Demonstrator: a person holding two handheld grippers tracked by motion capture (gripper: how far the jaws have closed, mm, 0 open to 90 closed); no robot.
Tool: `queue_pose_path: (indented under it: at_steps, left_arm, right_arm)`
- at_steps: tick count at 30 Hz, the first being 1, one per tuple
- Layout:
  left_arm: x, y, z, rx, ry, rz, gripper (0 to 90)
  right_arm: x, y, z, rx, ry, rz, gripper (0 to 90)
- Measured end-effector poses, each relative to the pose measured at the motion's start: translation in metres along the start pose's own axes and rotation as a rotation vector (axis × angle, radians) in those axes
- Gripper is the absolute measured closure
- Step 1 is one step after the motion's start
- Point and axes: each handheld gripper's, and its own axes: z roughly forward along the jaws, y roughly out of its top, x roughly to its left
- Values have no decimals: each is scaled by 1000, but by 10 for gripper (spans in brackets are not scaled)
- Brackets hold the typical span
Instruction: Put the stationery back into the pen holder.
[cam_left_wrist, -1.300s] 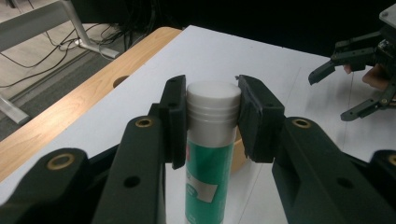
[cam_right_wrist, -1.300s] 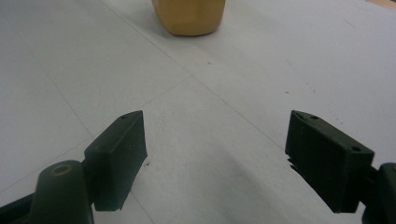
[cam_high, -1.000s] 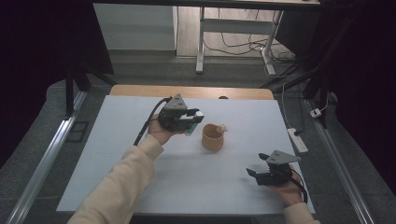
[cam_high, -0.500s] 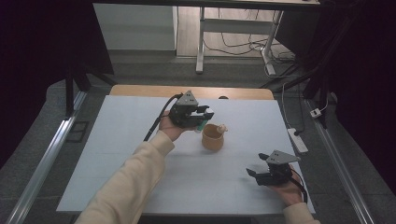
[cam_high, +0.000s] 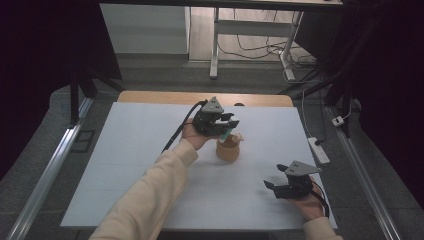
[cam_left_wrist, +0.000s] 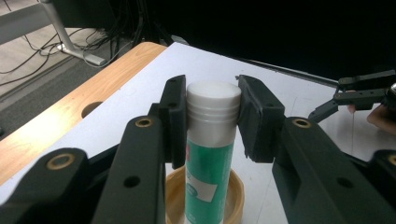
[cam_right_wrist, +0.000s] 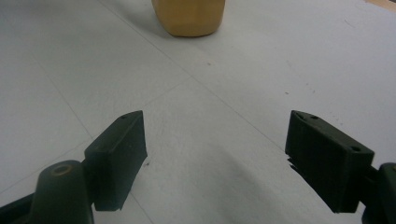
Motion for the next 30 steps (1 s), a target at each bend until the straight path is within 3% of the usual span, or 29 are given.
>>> queue_pose_path:
  at_steps: [16, 19, 21, 30]
  left_arm:
    - [2, -6, 15, 19, -2, -28, 627]
    - [4, -8, 14, 24, 16, -51, 438]
    - [6, -10, 11, 32, 20, -63, 380]
    - [10, -26, -17, 47, 39, -59, 336]
  right_arm:
    - [0, 0, 1, 6, 5, -3, 202]
    - [0, 0, 1, 6, 4, -3, 202]
    - [0, -1, 1, 6, 3, -2, 202]
    - [0, 0, 0, 6, 1, -1, 202]
